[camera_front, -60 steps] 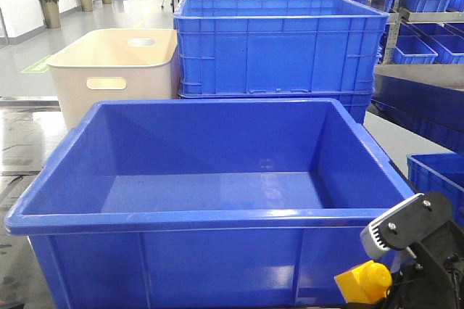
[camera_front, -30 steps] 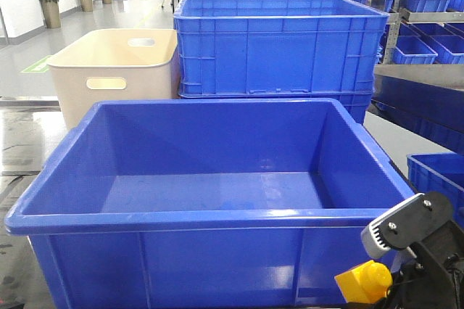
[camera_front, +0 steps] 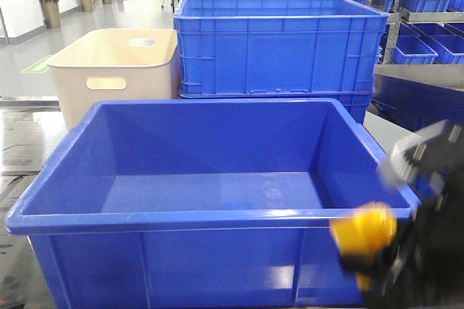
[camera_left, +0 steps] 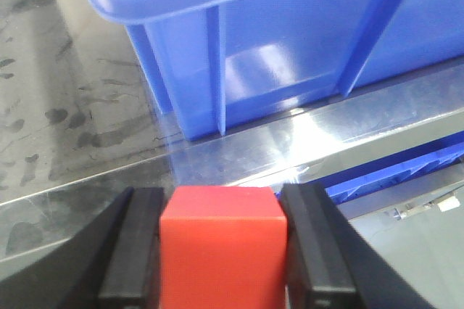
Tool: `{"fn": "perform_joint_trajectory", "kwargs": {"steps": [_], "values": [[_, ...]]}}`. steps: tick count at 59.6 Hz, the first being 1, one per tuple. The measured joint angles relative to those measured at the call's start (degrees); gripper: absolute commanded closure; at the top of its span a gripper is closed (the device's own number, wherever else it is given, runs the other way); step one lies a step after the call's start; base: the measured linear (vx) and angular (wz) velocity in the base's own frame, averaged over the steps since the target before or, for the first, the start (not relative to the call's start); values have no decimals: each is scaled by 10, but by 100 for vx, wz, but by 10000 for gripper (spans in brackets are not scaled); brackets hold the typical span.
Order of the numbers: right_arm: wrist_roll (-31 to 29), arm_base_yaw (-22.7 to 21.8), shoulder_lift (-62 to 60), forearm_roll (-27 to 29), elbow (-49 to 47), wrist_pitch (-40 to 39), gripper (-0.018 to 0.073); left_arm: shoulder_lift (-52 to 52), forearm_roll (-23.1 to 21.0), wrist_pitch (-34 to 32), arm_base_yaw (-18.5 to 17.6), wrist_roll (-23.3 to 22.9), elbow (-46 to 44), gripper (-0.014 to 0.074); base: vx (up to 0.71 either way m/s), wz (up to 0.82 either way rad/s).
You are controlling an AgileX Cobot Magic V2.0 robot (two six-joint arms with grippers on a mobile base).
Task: Pick red and yellow blocks into blue bin
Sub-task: 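Move the right gripper over the bin and release the yellow brick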
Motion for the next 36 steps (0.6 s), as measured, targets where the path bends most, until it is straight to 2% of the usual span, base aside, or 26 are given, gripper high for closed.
{"fn": "perform_joint_trajectory", "kwargs": {"steps": [13, 27, 36], "values": [[-3, 0, 71, 0, -108, -43, 314, 0, 0, 0, 0, 0, 0, 356, 0, 0], [5, 0, 245, 0, -226, -44, 314, 0, 0, 0, 0, 0, 0, 356, 0, 0], [7, 0, 329, -5, -281, -36, 256, 0, 0, 0, 0, 0, 0, 356, 0, 0]]}}
